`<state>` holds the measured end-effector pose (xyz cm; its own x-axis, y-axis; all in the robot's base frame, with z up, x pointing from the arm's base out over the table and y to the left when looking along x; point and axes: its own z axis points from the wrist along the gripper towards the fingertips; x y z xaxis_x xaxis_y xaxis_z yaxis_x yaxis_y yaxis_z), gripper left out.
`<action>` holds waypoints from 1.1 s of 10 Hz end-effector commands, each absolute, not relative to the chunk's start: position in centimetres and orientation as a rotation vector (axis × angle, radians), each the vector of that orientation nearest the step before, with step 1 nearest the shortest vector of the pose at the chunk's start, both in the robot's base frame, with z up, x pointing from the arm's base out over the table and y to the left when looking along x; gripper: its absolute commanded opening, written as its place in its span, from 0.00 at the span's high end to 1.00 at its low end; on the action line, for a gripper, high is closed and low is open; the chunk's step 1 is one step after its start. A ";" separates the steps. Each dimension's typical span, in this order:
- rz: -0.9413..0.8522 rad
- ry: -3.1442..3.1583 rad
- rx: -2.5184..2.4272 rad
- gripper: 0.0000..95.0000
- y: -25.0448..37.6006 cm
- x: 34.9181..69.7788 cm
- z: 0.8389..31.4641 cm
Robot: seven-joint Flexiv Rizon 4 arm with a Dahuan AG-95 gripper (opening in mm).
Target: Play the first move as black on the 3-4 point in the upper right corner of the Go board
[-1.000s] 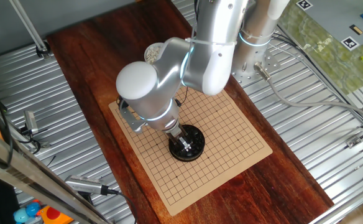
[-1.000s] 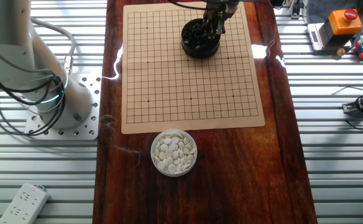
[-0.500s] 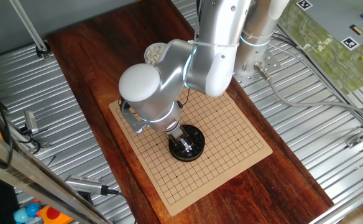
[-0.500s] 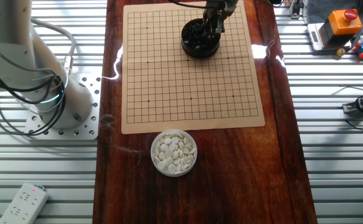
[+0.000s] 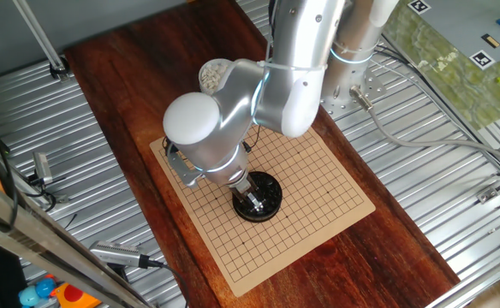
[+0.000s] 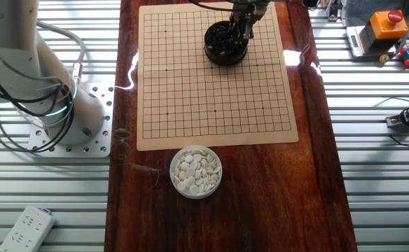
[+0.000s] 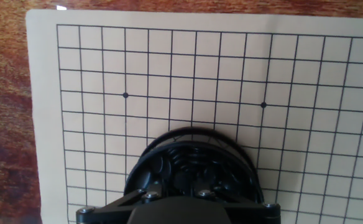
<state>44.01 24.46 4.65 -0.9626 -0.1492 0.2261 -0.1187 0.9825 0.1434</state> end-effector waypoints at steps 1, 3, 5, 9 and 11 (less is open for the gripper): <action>-0.192 -2.892 0.209 1.00 24.1 44.0 4.9; -0.189 -2.886 0.203 1.00 24.0 44.0 5.2; -0.189 -2.880 0.206 1.00 23.7 43.9 5.8; -0.199 -2.866 0.256 1.00 21.6 44.1 7.0; -0.201 -2.861 0.281 1.00 20.1 44.6 8.0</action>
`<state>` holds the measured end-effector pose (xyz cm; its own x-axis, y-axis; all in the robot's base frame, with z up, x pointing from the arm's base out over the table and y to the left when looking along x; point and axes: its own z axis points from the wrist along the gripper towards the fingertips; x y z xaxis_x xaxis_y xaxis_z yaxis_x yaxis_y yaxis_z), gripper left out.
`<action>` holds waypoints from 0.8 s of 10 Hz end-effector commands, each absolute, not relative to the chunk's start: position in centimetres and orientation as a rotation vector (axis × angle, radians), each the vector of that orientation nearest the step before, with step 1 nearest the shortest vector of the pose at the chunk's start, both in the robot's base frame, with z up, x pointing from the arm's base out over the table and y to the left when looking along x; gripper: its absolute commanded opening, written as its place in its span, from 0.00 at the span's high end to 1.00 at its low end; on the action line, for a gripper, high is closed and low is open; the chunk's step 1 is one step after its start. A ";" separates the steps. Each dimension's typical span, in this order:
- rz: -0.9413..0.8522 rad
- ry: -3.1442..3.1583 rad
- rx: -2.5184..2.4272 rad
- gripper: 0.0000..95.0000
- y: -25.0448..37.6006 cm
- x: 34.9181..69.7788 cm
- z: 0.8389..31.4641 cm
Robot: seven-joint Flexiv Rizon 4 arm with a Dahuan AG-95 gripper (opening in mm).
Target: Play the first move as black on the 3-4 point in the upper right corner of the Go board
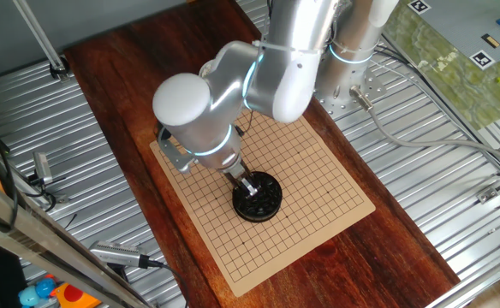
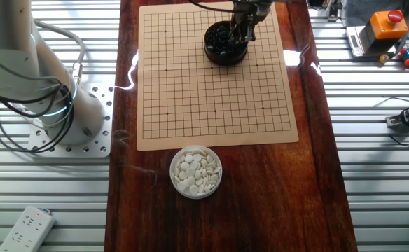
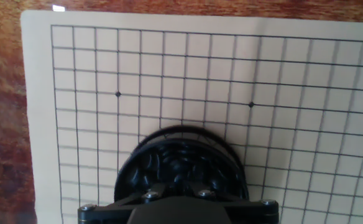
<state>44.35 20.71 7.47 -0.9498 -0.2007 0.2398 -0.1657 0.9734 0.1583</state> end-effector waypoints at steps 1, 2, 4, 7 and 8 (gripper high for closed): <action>-0.199 -2.860 0.296 1.00 19.5 44.9 8.6; -0.195 -2.858 0.309 1.00 19.0 45.3 9.1; -0.173 -2.853 0.349 1.00 17.7 46.6 10.4; -0.139 -2.841 0.432 1.00 16.0 48.6 11.5; -0.135 -2.839 0.446 1.00 15.7 48.9 11.6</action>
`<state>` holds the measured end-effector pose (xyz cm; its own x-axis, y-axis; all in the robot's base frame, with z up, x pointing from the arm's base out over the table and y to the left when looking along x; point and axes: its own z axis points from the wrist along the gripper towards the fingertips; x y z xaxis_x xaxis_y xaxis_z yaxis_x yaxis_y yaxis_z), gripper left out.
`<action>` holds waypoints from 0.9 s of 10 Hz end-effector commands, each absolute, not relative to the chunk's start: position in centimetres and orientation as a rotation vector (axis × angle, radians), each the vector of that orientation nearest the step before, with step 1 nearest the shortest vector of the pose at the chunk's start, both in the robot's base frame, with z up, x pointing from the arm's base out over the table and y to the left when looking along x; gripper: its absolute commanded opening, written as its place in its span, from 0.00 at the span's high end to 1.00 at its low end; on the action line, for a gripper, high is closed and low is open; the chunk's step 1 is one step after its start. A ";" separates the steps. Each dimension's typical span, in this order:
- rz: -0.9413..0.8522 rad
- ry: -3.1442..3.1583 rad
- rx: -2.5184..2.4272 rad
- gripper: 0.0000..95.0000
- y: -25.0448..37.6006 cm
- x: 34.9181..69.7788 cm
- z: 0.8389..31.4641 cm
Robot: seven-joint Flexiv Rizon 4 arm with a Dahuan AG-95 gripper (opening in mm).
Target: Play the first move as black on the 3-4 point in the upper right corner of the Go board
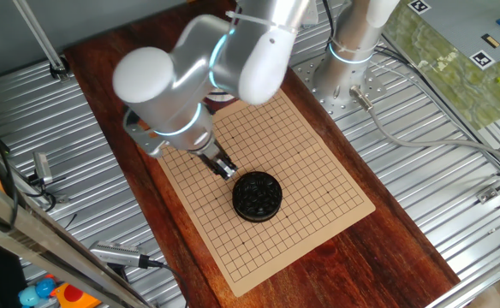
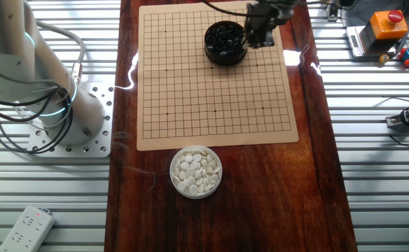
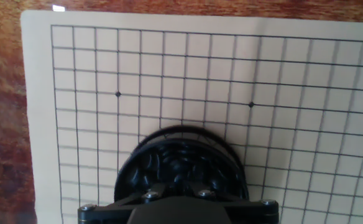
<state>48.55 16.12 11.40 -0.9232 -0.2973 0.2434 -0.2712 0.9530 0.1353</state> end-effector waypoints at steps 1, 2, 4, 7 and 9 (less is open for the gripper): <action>-0.128 -2.837 0.460 1.00 15.4 49.3 11.7; -0.096 -2.834 0.507 1.00 14.5 50.0 12.0; -0.089 -2.830 0.535 1.00 13.3 51.2 12.2; -0.083 -2.835 0.570 1.00 12.3 52.7 12.1; -0.080 -2.841 0.583 1.00 12.3 53.0 12.1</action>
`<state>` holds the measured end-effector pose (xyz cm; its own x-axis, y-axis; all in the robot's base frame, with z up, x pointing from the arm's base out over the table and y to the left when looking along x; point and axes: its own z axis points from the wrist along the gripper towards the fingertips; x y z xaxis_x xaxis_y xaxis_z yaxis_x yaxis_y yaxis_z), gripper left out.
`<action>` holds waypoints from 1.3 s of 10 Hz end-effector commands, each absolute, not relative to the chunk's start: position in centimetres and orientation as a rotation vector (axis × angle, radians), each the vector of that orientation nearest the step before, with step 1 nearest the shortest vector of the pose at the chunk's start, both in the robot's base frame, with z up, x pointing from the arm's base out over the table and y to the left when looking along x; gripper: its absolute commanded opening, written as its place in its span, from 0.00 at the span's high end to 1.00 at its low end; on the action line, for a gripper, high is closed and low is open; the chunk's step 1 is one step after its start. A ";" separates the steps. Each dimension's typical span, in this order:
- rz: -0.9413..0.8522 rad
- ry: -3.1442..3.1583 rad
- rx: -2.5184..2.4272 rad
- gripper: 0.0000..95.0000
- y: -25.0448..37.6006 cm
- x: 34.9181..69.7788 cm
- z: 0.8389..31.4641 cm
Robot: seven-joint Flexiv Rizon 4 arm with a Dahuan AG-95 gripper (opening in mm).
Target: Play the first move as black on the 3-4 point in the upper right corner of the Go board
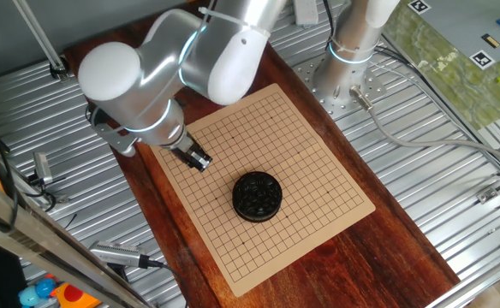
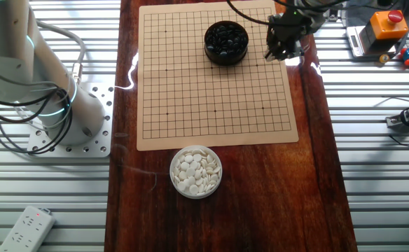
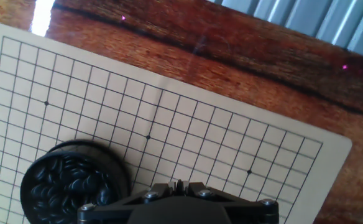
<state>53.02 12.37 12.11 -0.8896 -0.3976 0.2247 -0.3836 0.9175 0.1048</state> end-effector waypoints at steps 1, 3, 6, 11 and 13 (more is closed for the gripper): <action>-0.070 -2.841 0.575 1.00 12.3 53.0 12.0; -0.060 -2.861 0.559 1.00 12.3 53.0 12.0; -0.054 -2.969 0.521 1.00 12.3 53.0 12.0; -0.024 -3.019 0.350 1.00 12.3 53.0 12.0; -0.022 -3.033 0.332 1.00 12.3 53.0 12.0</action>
<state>53.06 12.33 12.02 -0.9728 -0.2137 0.0897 -0.2123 0.9769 0.0252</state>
